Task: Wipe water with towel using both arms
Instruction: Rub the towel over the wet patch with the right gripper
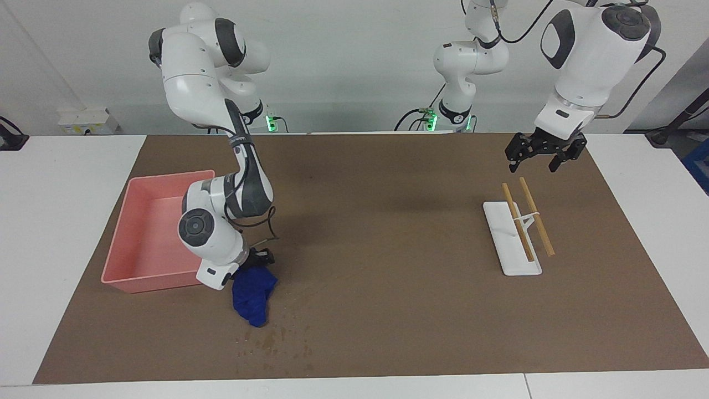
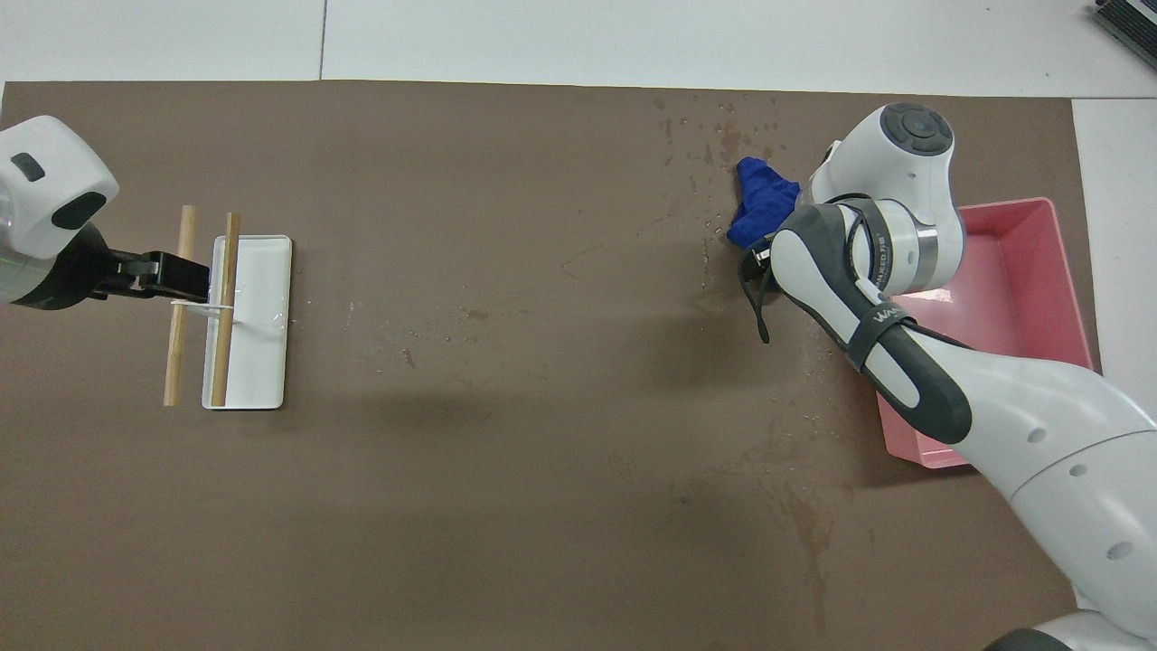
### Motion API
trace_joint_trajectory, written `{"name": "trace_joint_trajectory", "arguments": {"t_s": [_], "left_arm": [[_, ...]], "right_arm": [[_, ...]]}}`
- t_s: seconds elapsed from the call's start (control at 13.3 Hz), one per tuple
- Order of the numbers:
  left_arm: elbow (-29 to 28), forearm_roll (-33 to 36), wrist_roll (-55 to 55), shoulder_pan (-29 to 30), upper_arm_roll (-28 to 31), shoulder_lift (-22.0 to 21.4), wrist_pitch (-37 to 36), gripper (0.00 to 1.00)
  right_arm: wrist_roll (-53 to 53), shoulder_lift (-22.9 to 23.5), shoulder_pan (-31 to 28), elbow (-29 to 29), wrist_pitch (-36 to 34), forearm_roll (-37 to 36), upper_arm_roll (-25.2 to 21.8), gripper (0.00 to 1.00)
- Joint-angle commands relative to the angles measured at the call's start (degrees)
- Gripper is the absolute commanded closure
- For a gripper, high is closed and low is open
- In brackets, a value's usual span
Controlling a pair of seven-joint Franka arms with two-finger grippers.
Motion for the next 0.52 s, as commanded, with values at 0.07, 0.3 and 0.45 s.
{"name": "trace_joint_trajectory", "arguments": {"t_s": [0.07,0.3,0.45], "left_arm": [[5.12,-0.35,0.46,0.21,-0.20,-0.37,-7.19,0.00],[5.50,-0.35,0.81,-0.05,-0.11,-0.54,-10.21,0.00],[3.39,-0.35,0.38,-0.14,0.06,-1.68,-9.69,0.00]], "right_arm": [[2.24,-6.80,-0.61,-3.02,-9.15,3.96,0.63,1.00],[6.30,-9.37,0.71,-3.54,-10.77,3.97,0.72,1.00],[6.48,-10.50,0.89,-8.44,-3.94,3.97,0.81,1.00]]}}
